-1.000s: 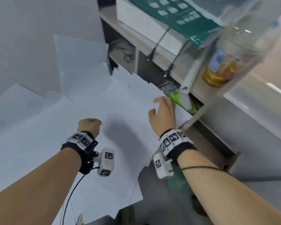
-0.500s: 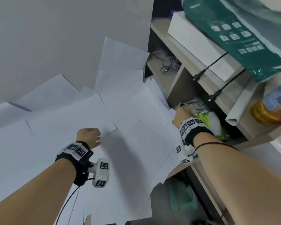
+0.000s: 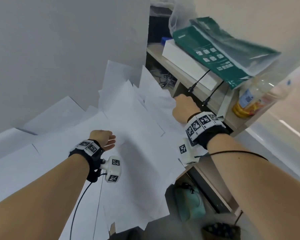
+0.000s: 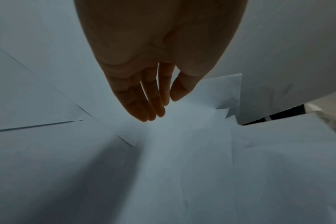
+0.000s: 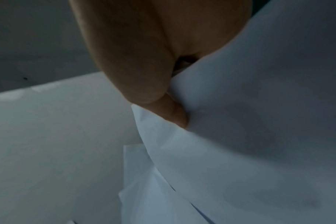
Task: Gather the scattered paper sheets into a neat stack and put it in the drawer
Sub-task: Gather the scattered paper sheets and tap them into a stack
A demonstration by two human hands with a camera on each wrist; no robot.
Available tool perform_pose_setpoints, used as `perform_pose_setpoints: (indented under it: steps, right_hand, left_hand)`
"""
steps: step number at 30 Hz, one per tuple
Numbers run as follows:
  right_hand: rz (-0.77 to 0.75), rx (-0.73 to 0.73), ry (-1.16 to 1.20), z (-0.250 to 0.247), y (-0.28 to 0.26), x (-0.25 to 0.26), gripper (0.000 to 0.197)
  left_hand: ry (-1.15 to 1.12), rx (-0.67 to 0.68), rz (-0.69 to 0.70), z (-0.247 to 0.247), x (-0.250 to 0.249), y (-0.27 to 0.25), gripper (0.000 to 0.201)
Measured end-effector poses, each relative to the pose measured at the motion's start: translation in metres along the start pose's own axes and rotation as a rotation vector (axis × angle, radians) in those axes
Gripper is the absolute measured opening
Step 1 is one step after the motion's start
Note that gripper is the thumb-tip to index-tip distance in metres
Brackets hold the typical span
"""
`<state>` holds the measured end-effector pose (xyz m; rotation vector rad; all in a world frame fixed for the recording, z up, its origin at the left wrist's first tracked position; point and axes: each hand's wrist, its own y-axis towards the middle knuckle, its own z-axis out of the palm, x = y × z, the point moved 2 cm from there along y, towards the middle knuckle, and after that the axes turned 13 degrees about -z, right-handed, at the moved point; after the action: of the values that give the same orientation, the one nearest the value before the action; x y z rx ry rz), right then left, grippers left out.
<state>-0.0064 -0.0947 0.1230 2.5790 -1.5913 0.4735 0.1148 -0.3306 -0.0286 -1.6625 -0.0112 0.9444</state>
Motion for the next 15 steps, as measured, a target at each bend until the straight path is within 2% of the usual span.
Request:
perform_pose_setpoints:
  steps: [1, 3, 6, 9, 11, 15]
  right_hand:
    - [-0.025, -0.022, 0.005, -0.009, -0.004, 0.011, 0.006]
    - [-0.086, -0.063, 0.043, -0.023, -0.009, 0.030, 0.014]
    - [-0.173, -0.146, 0.220, -0.045, -0.021, 0.051, 0.025]
    - [-0.206, -0.291, 0.453, -0.068, -0.029, 0.058, 0.014]
    - [-0.187, -0.360, 0.572, -0.076, -0.029, 0.056, 0.021]
    - [-0.090, -0.334, 0.874, -0.065, -0.022, 0.040, 0.031]
  left_hand:
    - [-0.001, 0.014, -0.005, 0.000, -0.004, -0.004, 0.009]
    - [-0.018, 0.032, -0.005, 0.000, -0.009, -0.008, 0.010]
    - [-0.057, 0.068, 0.006, -0.004, -0.015, -0.014, 0.015]
    - [-0.095, 0.122, 0.027, -0.014, -0.022, -0.019, 0.040]
    - [-0.142, 0.178, 0.043, -0.021, -0.027, -0.024, 0.059]
    - [-0.152, 0.325, 0.091, -0.030, -0.036, -0.044, 0.072]
